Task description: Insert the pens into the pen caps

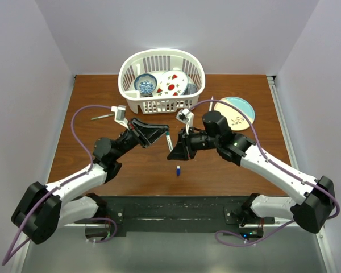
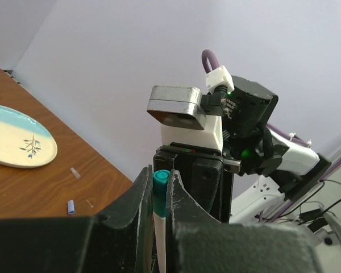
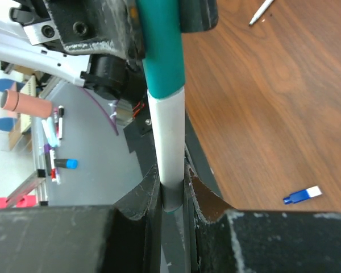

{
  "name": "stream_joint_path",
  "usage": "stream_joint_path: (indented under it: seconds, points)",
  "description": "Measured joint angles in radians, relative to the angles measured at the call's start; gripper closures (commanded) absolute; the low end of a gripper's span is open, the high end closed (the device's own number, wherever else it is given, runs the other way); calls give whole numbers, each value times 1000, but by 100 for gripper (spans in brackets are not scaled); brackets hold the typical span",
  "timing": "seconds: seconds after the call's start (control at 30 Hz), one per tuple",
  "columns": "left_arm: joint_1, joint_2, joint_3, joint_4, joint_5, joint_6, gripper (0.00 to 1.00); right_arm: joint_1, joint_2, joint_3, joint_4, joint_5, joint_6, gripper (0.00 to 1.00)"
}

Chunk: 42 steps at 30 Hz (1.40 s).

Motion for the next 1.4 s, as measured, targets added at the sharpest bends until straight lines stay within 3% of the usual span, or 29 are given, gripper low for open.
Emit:
stream_joint_path:
  seconds: [0.23,0.7,1.13,1.33,1.4]
  points:
    - [-1,11,-19,77,3,-6,100,-4,13,75,-111,4,-72,100]
    - [-2,72,-68,288,-8,-175,100,-31,13,76,-89,-107,-35,100]
    - [-51,2,70,-101,-110,73,100,-45,77,121,-80,-10,-45,100]
    - [-31,-40,89,-182,-85,137,100,-45,77,121,-73,8,-61,100]
    - [13,-56,103,-207,-45,137,100,-45,77,119,-48,14,-60,91]
